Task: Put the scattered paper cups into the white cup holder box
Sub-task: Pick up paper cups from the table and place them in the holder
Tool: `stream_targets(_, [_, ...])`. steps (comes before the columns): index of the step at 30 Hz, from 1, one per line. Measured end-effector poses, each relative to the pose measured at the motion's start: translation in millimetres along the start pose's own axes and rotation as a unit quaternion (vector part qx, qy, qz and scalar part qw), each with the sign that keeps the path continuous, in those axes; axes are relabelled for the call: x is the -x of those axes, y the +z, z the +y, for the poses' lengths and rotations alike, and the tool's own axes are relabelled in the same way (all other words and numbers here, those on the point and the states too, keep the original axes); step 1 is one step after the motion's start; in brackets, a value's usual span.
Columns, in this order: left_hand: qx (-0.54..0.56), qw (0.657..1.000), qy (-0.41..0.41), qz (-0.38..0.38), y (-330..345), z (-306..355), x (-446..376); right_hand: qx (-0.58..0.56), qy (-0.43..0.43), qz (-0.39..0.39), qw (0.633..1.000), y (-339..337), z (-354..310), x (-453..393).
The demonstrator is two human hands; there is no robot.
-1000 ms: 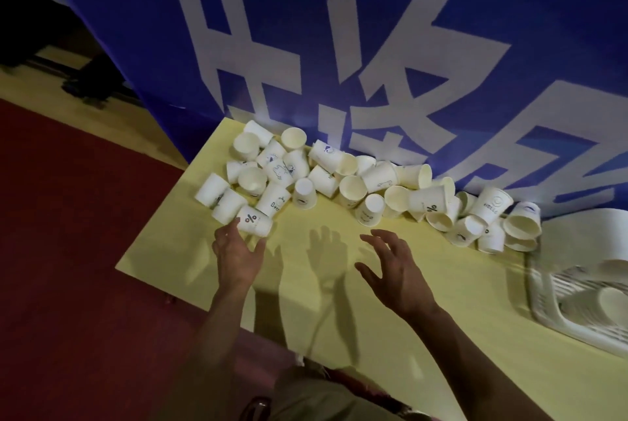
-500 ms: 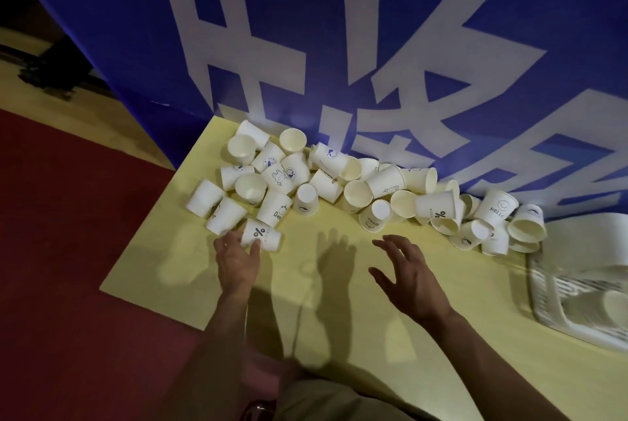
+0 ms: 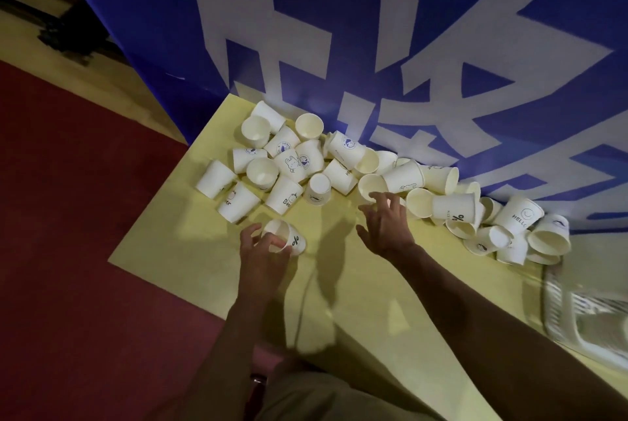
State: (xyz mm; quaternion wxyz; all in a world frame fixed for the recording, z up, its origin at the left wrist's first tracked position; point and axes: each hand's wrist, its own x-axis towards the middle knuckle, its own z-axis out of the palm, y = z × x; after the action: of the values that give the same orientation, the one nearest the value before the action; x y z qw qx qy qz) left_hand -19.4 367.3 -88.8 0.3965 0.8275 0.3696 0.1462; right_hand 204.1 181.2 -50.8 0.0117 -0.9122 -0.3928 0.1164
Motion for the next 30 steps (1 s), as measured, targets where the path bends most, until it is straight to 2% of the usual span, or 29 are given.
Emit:
stream_targets(3, [0.017, 0.999, -0.006, -0.028, -2, 12, 7, 0.039, 0.004, -0.051, 0.998, 5, -1, -7])
stream_targets(6, [0.025, 0.999, -0.003, -0.042, -5, 21, 8, 0.035, -0.002, -0.053, 0.998, 6, -2, -6])
stream_targets(10, [0.032, 0.998, 0.046, -0.043, -1, 29, 11, -0.027, -0.04, 0.009, 0.999, 2, -2, 9])
stream_targets(14, [0.04, 0.996, 0.028, -0.077, 4, 51, 12, -0.108, -0.067, 0.1, 0.987, -12, 7, 37])
stream_targets(19, [0.063, 0.987, 0.089, -0.117, 32, 95, 19, -0.128, 0.032, 0.147, 0.98, -37, 28, 105])
stream_targets(25, [0.082, 0.968, 0.15, -0.182, 92, 159, 57, -0.128, 0.163, 0.169, 0.964, -41, 89, 195])
stream_targets(30, [0.08, 0.953, 0.191, -0.22, 140, 216, 104, -0.142, 0.189, 0.23, 0.944, -39, 150, 272])
